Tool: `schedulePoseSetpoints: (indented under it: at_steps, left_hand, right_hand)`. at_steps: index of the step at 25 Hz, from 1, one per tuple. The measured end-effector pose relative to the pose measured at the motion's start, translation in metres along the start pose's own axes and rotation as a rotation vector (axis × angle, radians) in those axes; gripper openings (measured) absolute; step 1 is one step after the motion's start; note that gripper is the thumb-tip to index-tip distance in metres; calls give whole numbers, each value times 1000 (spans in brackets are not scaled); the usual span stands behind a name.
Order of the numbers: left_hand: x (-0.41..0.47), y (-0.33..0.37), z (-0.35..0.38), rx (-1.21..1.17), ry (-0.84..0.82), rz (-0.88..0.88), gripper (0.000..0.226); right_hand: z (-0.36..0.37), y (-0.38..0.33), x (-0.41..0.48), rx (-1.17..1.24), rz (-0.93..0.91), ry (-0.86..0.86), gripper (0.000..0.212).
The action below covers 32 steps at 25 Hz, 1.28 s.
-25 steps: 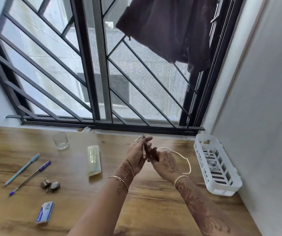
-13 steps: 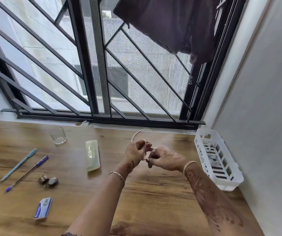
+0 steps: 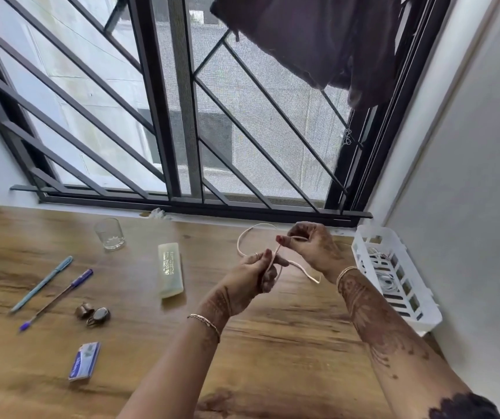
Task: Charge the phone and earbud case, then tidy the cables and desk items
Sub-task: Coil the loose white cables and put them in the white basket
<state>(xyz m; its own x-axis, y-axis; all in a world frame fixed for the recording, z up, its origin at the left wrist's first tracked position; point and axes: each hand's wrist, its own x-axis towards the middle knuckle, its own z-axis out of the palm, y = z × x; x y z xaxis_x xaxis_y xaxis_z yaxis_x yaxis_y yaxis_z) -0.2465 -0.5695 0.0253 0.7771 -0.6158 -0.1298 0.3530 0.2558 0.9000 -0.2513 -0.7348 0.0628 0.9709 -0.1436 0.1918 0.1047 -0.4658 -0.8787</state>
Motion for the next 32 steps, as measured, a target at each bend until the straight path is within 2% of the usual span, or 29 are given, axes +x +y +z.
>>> schedulePoseSetpoints:
  at_steps: [3,6,8,10,12,15,21,24,25,28,32]
  left_hand:
    - [0,5,4,-225,-45,-68,35]
    - [-1,13,9,-389,-64,-92,31]
    - [8,19,13,-519,25,-52,33]
    - [25,22,13,-555,216,5,35]
    - [36,19,9,-467,409,32,36]
    - [39,8,2,-194,549,67,35]
    - [36,-11,-12,371,559,108,29]
    - [32,-12,-14,734,457,156,31]
    - [30,-12,-15,765,416,152,32]
    - [21,-11,-12,546,291,145,38]
    - [7,-4,6,393,259,195,56]
  right_hand:
    - [13,15,-5,147,58,9,31]
    - [29,26,-10,107,99,20,32]
    - [41,30,-18,-1,110,16,24]
    - [53,29,-30,-167,120,-49,21]
    - [64,27,-39,-290,109,-124,22]
    - [60,21,-39,-414,100,-194,23]
    - [40,-4,-35,-480,45,-499,27]
    - [26,-18,-27,-417,62,-516,25]
    - [17,-23,-22,-382,70,-517,22]
    - [-4,-30,-7,-305,15,-501,21]
    - [-7,-31,-2,-24,-6,-361,13]
